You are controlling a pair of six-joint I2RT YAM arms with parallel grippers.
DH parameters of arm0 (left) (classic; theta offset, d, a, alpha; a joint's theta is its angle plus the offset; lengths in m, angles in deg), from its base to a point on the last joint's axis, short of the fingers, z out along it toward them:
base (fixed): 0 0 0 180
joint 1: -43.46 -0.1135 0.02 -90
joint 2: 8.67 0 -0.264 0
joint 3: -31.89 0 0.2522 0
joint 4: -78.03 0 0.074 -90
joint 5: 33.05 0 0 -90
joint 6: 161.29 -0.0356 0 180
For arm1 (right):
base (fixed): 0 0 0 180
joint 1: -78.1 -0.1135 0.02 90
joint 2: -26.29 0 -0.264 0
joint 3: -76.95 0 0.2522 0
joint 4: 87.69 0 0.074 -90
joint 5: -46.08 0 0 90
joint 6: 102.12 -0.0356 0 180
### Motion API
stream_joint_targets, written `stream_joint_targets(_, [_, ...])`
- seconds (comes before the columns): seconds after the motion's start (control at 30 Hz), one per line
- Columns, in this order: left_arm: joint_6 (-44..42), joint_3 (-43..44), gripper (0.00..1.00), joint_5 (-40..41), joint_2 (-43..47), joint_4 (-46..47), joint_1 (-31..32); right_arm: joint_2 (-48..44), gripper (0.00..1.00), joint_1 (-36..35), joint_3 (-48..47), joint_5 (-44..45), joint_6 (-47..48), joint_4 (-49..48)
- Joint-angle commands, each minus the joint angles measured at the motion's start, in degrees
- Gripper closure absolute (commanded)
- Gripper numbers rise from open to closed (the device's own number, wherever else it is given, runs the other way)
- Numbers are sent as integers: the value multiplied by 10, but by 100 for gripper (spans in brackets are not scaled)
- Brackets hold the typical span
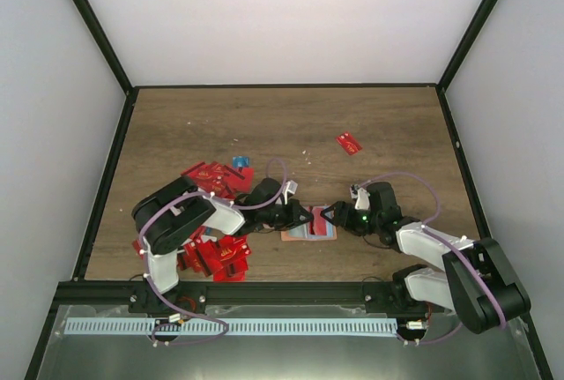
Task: Put the credit cards into the card holder
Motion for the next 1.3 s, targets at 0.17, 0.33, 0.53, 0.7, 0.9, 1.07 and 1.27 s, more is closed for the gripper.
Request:
stream_joint_targets(0.17, [21, -4, 96, 25, -18, 6, 14, 7, 28, 3, 10, -10, -7, 3])
stream_joint_targets(0.33, [31, -5, 93, 34, -20, 9, 17, 5, 28, 3, 11, -10, -8, 4])
stream_joint_targets(0.53, [37, -7, 87, 43, -23, 9, 23, -1, 28, 3, 11, -8, -8, 9])
stream_joint_targets(0.7, [23, -8, 80, 58, -4, -18, 24, -9, 28, 3, 11, 3, -5, 21])
stream_joint_targets(0.9, [-21, 6, 57, 82, 34, -95, 28, -22, 28, 3, 3, 18, 1, 41])
stream_joint_targets(1.07, [-41, 14, 46, 81, 44, -126, 28, -28, 27, 3, -7, 27, 6, 54])
stream_joint_targets(1.27, [-83, 21, 35, 101, 79, -189, 28, -33, 27, 3, -24, 39, 17, 75])
